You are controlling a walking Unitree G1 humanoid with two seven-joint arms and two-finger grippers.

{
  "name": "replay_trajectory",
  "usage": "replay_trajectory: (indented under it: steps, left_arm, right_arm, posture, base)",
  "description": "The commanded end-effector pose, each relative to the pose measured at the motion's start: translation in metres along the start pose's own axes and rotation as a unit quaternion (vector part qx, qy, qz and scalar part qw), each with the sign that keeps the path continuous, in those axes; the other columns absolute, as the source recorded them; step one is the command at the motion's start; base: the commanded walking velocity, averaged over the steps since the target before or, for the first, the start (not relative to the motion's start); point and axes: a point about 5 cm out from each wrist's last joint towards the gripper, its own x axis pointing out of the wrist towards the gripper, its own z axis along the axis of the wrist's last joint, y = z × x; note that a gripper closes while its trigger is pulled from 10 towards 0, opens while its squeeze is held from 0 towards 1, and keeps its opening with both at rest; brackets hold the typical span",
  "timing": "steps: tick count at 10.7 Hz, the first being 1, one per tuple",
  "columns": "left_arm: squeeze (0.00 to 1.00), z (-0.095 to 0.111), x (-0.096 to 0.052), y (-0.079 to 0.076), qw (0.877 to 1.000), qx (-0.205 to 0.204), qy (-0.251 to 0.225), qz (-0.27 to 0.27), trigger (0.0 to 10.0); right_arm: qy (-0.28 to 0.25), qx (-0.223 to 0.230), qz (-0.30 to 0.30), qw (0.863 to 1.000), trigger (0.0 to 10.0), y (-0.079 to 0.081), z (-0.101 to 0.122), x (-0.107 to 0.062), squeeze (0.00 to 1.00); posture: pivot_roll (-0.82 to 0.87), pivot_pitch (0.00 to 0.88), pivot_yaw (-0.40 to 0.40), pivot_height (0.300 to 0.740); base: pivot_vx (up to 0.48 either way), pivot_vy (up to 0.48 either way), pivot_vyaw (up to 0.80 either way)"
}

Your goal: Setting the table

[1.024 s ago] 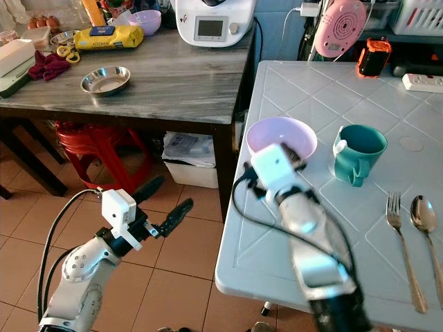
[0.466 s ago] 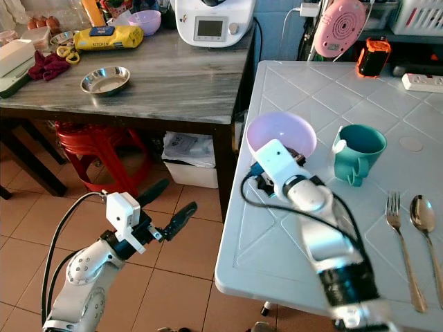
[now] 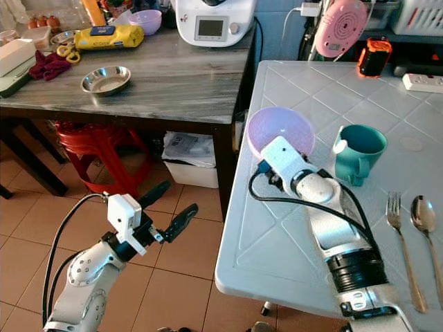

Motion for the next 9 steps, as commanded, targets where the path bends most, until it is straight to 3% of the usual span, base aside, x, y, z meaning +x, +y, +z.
replay_trajectory:
  steps: [1,9]
  left_arm:
    - [0.0,-0.004,-0.0049,0.001,1.0,0.002,0.01,0.003,10.0]
    - [0.0,0.0,-0.0043,0.0039,1.0,0.012,0.008,0.003,10.0]
  right_arm:
    - [-0.007,-0.011,0.005,1.0,0.0,-0.0022,0.0044,0.0013,0.0]
    - [-0.02,-0.043,0.003,0.999,0.0,-0.0032,0.0031,0.0033,0.0]
  posture:
    - [-0.15,0.126,0.081,0.74]
    - [-0.14,0.112,0.086,0.74]
  base:
    - [0.0,0.0,0.0]
    - [0.0,0.0,0.0]
